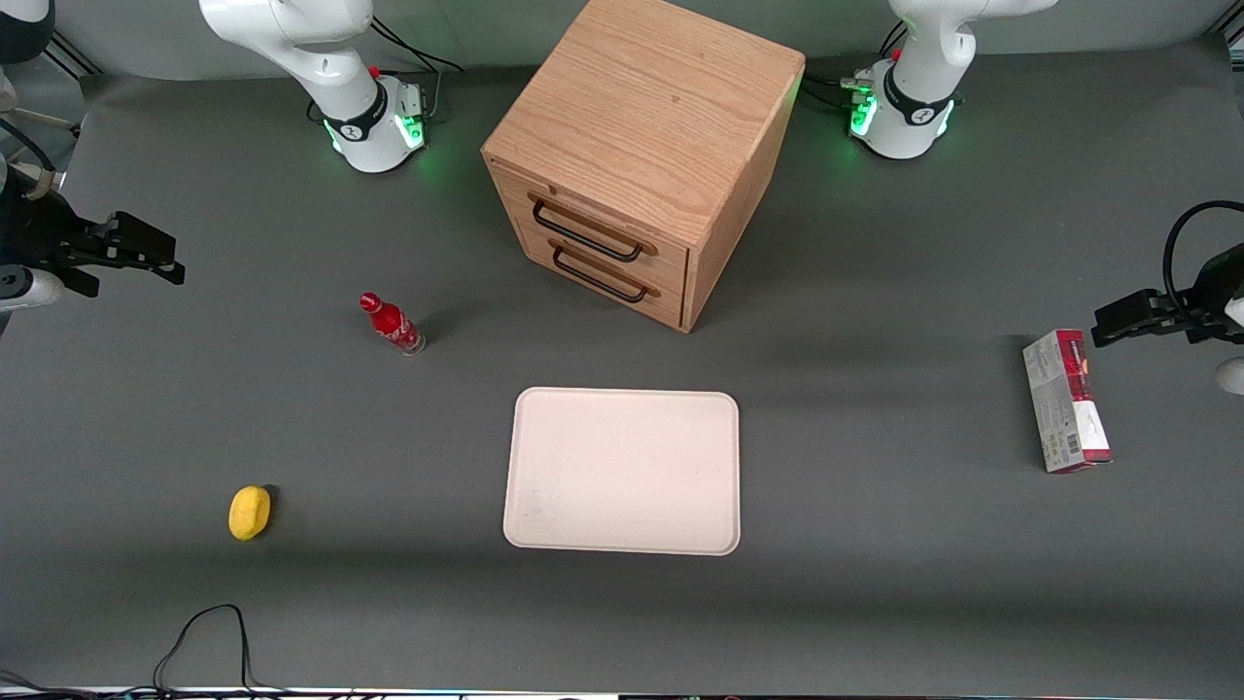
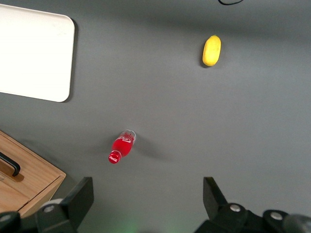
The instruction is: Open upper drawer
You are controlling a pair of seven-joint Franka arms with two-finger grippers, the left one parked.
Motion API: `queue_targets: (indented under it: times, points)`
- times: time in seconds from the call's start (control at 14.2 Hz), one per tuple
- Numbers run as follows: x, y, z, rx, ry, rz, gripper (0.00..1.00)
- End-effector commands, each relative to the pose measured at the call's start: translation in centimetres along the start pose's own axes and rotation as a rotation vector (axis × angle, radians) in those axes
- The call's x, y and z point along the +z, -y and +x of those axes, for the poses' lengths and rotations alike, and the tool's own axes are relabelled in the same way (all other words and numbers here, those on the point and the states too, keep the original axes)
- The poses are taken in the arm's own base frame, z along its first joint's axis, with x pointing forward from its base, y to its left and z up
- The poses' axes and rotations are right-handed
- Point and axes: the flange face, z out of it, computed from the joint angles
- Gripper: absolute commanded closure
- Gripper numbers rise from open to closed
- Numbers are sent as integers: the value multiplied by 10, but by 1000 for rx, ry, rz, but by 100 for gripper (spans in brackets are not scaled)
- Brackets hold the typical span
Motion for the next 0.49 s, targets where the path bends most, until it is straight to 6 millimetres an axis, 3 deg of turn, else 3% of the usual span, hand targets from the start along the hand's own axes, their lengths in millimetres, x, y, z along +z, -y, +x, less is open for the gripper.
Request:
queue_targets:
  times: [0.0,0.42]
  points:
    - [-6,6,0,11,23,2,0]
    - [-3,16,-2,-19,51,19,0]
